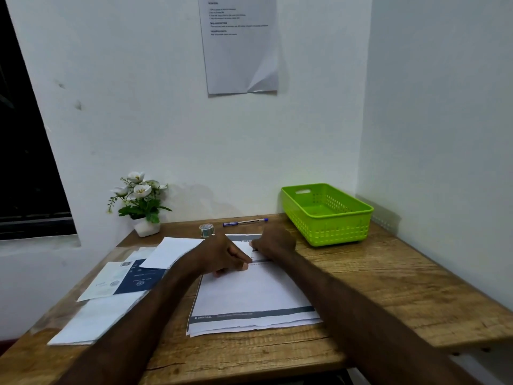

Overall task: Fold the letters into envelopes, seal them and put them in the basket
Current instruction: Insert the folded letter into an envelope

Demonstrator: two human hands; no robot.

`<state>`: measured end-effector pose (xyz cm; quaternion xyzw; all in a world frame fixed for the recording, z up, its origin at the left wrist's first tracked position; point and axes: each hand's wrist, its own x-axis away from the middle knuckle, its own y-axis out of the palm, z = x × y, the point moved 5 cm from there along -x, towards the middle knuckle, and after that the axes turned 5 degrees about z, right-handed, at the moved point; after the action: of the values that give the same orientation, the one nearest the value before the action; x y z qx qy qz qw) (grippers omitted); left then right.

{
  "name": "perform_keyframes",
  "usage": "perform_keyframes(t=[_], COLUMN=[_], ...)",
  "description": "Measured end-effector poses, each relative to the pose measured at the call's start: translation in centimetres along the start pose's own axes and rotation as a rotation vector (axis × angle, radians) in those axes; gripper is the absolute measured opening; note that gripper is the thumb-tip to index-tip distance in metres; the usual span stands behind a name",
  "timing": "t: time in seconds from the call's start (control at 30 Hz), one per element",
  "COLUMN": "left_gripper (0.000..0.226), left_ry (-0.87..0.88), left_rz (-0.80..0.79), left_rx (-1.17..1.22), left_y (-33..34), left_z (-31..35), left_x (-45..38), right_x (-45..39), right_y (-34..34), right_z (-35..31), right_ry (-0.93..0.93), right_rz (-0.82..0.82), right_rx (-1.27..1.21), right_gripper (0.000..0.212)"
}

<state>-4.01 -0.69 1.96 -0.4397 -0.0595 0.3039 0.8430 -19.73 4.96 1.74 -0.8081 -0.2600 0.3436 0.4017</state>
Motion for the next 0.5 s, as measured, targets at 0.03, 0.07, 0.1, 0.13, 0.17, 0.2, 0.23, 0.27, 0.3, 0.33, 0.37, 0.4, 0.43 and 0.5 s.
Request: perform_keyframes(t=[0.03,0.07,0.1,0.13,0.17,0.2,0.23,0.27,0.3,0.33,0.37,0.4,0.43,0.5], left_gripper=[0.016,0.016,0.015,0.015,0.014,0.011,0.006,0.004,0.003,0.006,0.013,0.02,0.026,0.03], left_ry=[0.004,0.007,0.007,0.005,0.007,0.019,0.036,0.043,0.038,0.033,0.028,0.02,0.002,-0.052], left_rz=[-0.002,0.001,0.003,0.004,0.007,0.022,0.063,0.145,0.254,0.347,0.391,0.376,0.314,0.168], left_rx=[0.005,0.005,0.007,0.009,0.009,-0.001,-0.028,-0.077,-0.15,-0.236,-0.334,-0.443,-0.548,-0.662], left_y=[0.0,0.1,0.1,0.2,0.2,0.0,-0.3,-1.0,-2.0,-2.8,-3.3,-3.4,-3.0,-1.9], left_z=[0.0,0.0,0.1,0.2,0.2,0.3,0.3,0.2,0.0,-0.1,-0.1,-0.2,-0.3,-0.7], left_x=[0.0,0.0,0.1,0.1,0.2,0.1,-0.1,-0.4,-0.9,-1.3,-1.8,-2.5,-3.0,-4.0], right_x=[0.1,0.1,0.1,0.0,0.2,0.2,0.2,0.1,0.0,-0.2,-0.3,-0.4,-0.4,-0.3], right_y=[-0.1,-0.2,-0.3,-0.2,-0.2,-0.1,0.0,0.3,0.4,0.6,0.7,0.9,1.0,1.1], right_z=[0.0,-0.1,-0.1,0.0,0.1,0.2,0.2,0.4,0.4,0.5,0.4,0.4,0.4,0.1], right_ry=[0.008,0.009,0.011,0.003,0.001,-0.005,0.002,0.001,0.003,-0.003,-0.007,-0.021,-0.022,-0.038], right_rz=[-0.003,-0.002,-0.007,-0.012,-0.037,-0.067,-0.118,-0.17,-0.212,-0.243,-0.271,-0.287,-0.294,-0.296], right_rx=[0.005,0.011,0.001,-0.014,-0.03,-0.052,-0.086,-0.126,-0.161,-0.182,-0.185,-0.183,-0.169,-0.147], right_gripper=[0.046,0.044,0.043,0.041,0.039,0.036,0.034,0.034,0.038,0.044,0.048,0.051,0.054,0.052])
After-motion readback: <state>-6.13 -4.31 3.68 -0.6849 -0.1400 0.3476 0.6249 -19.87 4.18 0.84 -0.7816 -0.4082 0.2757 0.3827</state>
